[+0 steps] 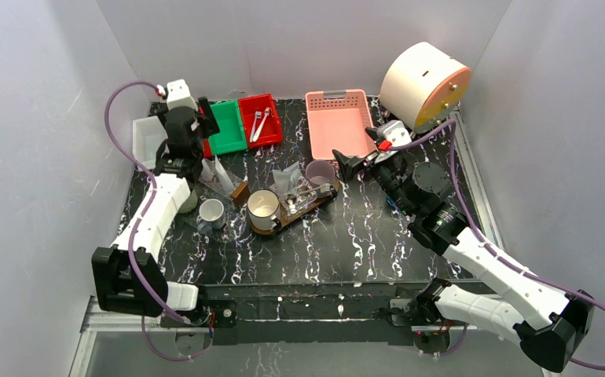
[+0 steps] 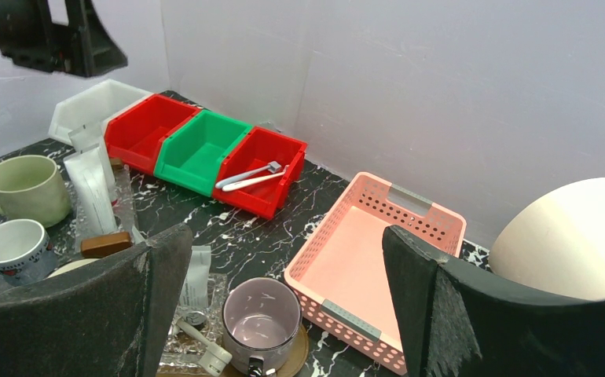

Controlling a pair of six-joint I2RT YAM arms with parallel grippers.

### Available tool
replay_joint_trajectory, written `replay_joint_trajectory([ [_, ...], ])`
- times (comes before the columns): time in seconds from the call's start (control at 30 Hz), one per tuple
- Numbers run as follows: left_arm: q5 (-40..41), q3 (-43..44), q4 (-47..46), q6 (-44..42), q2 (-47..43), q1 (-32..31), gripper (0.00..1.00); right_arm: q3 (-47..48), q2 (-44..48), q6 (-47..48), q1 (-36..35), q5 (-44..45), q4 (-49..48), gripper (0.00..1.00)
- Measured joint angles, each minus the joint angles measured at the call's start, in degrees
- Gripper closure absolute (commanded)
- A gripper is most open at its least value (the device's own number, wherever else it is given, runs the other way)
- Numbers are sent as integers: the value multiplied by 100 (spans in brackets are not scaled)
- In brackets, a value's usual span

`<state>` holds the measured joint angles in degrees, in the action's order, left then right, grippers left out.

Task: Prepare toiletry sets of a toothbrush and toothpaste on the tray
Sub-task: Place the toothpaste in the toothpaste holder, then pick up the toothbrush from the storage box.

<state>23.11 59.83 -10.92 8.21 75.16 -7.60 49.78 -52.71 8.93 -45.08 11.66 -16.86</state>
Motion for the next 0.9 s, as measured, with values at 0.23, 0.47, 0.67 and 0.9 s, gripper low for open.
replay_joint_trajectory([
  [0.23, -935, 1628, 1121, 363, 782, -7, 36, 0, -2, 2, 0, 26, 0, 1],
  [0.47, -1329, 2575, 1687, 595, 2142, -284, 45, -2, -11, 15, 0, 111, -2, 1],
  [0.67, -1285, 2999, 1878, 444, 3171, -748, 60, -2, -15, 33, 0, 188, 0, 1],
  [0.9, -1113, 3788, 1843, 76, 4232, -1051, 68, -2, -37, 52, 0, 243, 0, 1],
])
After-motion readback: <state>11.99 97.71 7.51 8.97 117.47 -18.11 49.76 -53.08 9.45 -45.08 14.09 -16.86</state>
